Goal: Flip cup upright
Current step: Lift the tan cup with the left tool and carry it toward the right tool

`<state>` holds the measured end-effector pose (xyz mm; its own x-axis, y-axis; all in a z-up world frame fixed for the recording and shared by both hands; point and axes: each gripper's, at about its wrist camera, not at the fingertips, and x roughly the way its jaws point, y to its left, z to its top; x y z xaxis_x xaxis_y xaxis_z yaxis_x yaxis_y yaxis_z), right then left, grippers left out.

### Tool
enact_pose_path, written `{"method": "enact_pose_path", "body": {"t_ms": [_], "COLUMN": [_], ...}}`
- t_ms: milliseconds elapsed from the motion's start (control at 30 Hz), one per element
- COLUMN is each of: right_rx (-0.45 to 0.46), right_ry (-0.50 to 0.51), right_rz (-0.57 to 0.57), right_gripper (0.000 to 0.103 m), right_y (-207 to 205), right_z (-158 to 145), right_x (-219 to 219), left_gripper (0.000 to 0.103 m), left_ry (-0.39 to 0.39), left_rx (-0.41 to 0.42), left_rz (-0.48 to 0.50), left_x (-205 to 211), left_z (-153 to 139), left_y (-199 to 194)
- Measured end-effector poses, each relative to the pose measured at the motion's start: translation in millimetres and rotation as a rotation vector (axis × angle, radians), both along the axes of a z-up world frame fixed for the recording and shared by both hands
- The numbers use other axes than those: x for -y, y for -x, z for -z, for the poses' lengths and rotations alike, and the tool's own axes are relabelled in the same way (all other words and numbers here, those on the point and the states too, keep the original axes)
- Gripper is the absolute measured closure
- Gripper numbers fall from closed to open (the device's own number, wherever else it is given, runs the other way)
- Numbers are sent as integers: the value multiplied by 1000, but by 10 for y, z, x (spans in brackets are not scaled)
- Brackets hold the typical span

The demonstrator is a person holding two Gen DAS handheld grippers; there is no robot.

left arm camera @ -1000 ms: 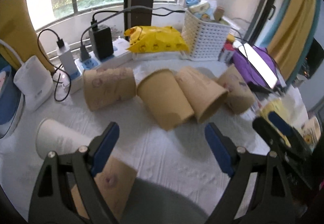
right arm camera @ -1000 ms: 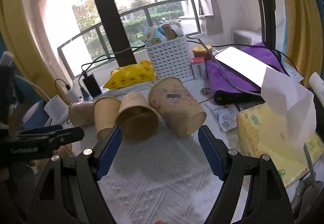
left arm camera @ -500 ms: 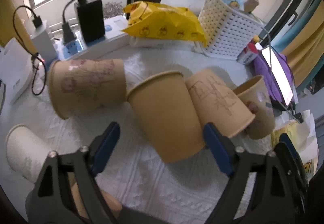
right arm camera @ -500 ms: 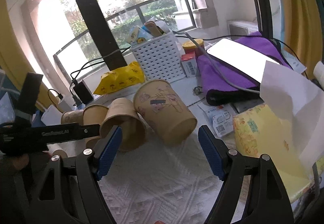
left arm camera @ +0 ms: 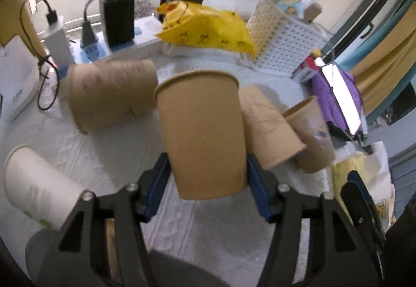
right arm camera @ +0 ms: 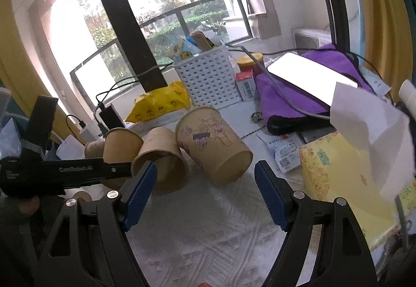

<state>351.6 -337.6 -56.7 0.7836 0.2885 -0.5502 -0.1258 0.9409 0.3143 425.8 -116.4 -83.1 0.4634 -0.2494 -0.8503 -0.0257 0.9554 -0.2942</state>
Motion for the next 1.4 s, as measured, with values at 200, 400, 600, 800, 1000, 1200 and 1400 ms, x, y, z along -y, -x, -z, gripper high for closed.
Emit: {"method": "enact_pose_path", "body": {"t_ms": [200, 400, 600, 800, 1000, 1200, 1400], "right_rx": [39, 87, 128, 150, 168, 167, 154], "right_ry": [22, 50, 83, 118, 144, 146, 145], "right_rz": [-10, -15, -29, -57, -90, -139, -196], "right_gripper": [23, 23, 23, 23, 23, 23, 23], "right_y": [223, 537, 877, 1188, 1452, 1688, 1886], "right_z": [-181, -389, -527, -605, -643, -643, -602], "right_x": [-128, -286, -465, -677, -883, -1052, -1273], "left_gripper": [44, 44, 44, 44, 44, 44, 44], "left_ry": [4, 25, 27, 22, 49, 63, 38], "left_rx": [59, 129, 197, 223, 237, 263, 300], "left_rz": [20, 65, 114, 119, 108, 117, 95], "left_x": [-66, -136, -255, -422, -597, -691, -879], "left_z": [-260, -494, -614, -608, -531, -416, -268], "left_y": [376, 827, 1333, 1743, 2080, 2412, 2798]}}
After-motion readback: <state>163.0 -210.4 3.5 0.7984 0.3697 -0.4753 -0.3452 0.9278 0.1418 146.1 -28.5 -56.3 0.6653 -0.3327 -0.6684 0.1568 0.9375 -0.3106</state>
